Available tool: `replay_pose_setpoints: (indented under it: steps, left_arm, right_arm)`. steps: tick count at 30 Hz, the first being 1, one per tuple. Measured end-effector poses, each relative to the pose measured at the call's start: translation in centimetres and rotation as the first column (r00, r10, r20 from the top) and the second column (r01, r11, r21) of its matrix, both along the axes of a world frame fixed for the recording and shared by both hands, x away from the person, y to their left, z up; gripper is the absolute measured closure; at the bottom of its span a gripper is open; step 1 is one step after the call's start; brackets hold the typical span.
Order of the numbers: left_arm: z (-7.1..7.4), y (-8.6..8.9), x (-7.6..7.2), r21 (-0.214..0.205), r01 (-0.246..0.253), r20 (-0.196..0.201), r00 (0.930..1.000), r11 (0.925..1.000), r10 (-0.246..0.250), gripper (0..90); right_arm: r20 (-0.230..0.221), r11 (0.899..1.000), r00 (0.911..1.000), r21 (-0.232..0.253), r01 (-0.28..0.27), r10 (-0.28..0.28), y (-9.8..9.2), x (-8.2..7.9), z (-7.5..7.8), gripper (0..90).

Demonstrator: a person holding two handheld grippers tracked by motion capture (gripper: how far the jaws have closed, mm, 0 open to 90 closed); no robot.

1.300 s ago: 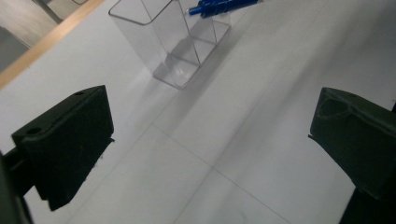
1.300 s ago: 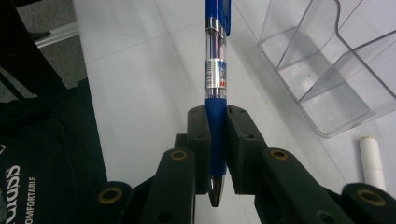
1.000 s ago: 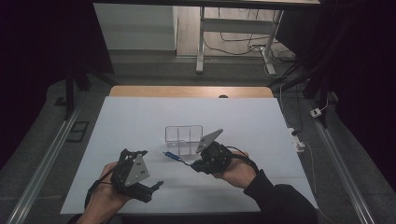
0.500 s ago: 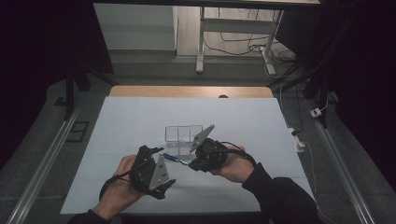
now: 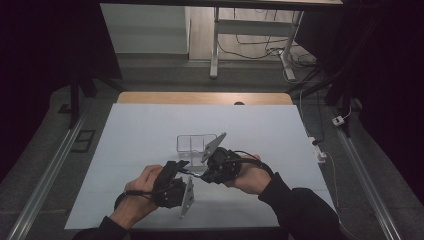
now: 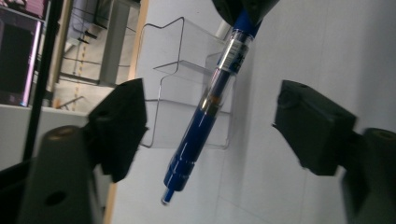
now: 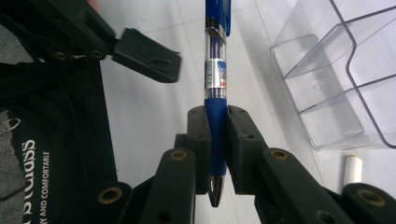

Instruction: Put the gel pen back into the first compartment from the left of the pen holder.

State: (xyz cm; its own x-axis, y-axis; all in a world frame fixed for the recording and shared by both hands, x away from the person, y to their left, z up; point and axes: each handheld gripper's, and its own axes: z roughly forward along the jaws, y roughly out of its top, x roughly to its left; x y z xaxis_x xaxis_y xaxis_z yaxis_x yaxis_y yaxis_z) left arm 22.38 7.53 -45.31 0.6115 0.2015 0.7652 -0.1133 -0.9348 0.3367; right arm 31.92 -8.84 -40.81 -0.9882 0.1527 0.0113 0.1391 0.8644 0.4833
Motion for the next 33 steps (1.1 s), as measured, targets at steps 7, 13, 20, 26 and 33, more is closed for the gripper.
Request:
replay_pose_setpoints:
  steps: [7,13,20,26,33]
  left_arm:
    - [-0.4,-0.9,-0.4,0.147,0.019,0.084,0.9960,0.9889,-0.032,48.0]
    - [-0.5,-1.1,-0.7,0.193,0.029,0.127,0.9904,0.9808,-0.054,60.4]
    - [-0.8,-1.2,-0.7,0.230,0.048,0.130,0.9883,0.9719,-0.079,72.0]
    - [-0.9,-1.2,-0.7,0.255,0.068,0.097,0.9908,0.9646,-0.095,78.3]
    - [-0.6,-0.7,-0.1,0.171,0.067,0.012,0.9975,0.9831,-0.070,78.9]
  right_arm:
    - [-0.005,1.000,1.0000,-0.009,-0.005,0.005,0.2,0.0,0.1,80.3]
    - [-0.012,1.000,0.9999,-0.020,-0.007,0.007,0.3,-0.1,0.1,80.2]
    - [-0.013,1.000,0.9998,-0.020,-0.013,0.013,0.4,-0.1,0.0,80.2]
    - [-0.007,1.000,0.9997,-0.017,-0.024,0.023,0.4,-0.2,-0.1,79.9]
    - [0.015,0.999,0.9998,0.038,-0.011,0.011,0.0,-0.1,-0.1,72.2]
